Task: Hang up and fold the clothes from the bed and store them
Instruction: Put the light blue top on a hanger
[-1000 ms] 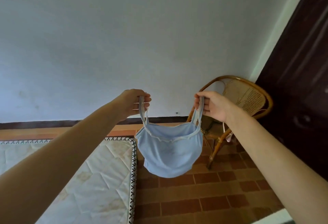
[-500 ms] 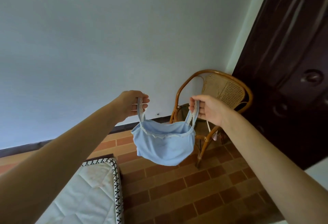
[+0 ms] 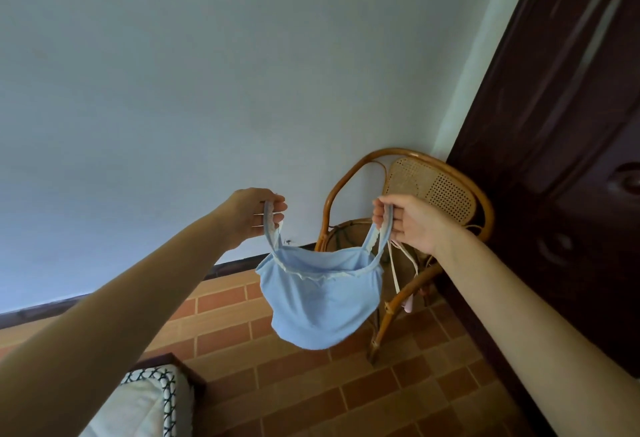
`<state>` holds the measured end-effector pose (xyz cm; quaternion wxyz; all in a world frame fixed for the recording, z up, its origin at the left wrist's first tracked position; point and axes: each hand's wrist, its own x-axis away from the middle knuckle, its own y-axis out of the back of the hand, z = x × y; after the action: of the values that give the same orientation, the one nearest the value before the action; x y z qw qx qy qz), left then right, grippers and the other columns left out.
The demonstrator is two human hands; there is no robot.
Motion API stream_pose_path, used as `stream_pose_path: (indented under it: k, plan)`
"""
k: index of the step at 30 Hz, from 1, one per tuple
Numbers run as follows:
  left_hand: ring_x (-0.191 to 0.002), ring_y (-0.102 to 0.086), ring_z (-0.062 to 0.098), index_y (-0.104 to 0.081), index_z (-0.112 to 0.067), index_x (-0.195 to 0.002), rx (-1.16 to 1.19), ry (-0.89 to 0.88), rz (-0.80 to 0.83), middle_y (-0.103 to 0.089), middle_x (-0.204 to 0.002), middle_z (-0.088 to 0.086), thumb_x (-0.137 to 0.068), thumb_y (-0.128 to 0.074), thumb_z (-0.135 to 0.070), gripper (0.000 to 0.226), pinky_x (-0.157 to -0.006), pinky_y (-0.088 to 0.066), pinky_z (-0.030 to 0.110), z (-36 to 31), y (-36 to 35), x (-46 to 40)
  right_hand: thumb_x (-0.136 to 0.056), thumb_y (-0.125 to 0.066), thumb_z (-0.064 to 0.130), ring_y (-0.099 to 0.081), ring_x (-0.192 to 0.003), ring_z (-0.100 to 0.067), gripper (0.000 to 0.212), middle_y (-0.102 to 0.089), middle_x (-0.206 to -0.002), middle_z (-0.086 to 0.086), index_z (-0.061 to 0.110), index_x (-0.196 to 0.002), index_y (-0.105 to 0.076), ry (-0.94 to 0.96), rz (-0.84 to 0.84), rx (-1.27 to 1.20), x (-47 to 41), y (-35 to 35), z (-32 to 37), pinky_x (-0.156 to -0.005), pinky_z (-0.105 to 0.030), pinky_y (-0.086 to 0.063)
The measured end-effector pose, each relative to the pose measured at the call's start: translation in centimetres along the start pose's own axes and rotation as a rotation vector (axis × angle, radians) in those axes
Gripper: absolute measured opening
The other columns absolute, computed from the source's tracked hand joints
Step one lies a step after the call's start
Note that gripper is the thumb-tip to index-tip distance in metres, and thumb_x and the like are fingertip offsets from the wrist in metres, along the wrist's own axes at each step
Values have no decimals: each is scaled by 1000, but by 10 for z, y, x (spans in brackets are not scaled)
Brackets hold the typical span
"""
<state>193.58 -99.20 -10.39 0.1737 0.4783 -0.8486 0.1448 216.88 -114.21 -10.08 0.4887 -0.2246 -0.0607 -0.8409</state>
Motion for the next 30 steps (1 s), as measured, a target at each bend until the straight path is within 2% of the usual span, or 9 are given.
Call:
stream_pose_path:
  k: [5, 10, 13, 18, 22, 27, 30]
  plan:
    - [-57, -66, 13, -66, -5, -89, 4, 22, 1, -69, -76, 3, -95, -51, -12, 17, -71, -54, 30, -17, -16, -40, -97, -56, 16, -65, -80, -17, 15, -68, -75, -2, 10, -87, -66, -10, 12, -2, -42, 15, 17, -79, -31, -50]
    - [-75, -64, 19, -65, -5, -90, -22, -6, 10, -67, -86, 6, -97, -49, -13, 19, -73, -53, 30, -39, -23, -80, -97, -55, 16, -65, -81, -16, 16, -67, -79, -3, 10, -88, -66, -21, -21, -11, -83, 22, 37, -78, -30, -51]
    - [-77, -64, 20, -65, -5, -91, -43, -11, 25, -67, -87, 6, -97, -49, -13, 19, -72, -53, 29, -50, -20, -109, -97, -55, 17, -65, -82, -16, 14, -68, -78, -2, 10, -90, -66, -23, -33, -10, -108, 21, 44, -78, -31, -51]
    - [-60, -67, 13, -66, -6, -89, -45, 27, 71, -70, -73, 1, -95, -51, -13, 17, -72, -53, 29, -66, -6, -171, -97, -55, 16, -65, -79, -16, 16, -68, -74, -2, 10, -88, -67, -36, -72, -40, -158, 12, 51, -77, -31, -51]
    - [-58, -68, 12, -67, -7, -88, -73, 67, 101, -71, -67, -1, -96, -51, -13, 18, -75, -54, 29, -73, 13, -222, -97, -55, 16, -65, -79, -15, 16, -67, -77, -2, 11, -88, -66, -76, -116, -74, -202, -6, 47, -77, -30, -51]
    - [-53, -66, 10, -65, -7, -87, -117, 149, 149, -70, -64, -2, -96, -50, -13, 19, -67, -53, 27, -64, 32, -282, -98, -53, 15, -63, -83, -16, 17, -65, -80, -4, 10, -87, -65, -161, -168, -134, -246, -33, 28, -85, -30, -49]
    - [-52, -66, 9, -65, -7, -86, -146, 208, 151, -70, -62, -3, -96, -50, -12, 18, -54, -54, 19, -47, 38, -314, -99, -52, 15, -64, -81, -16, 20, -65, -81, -4, 10, -85, -65, -244, -193, -168, -270, -46, 5, -84, -29, -50]
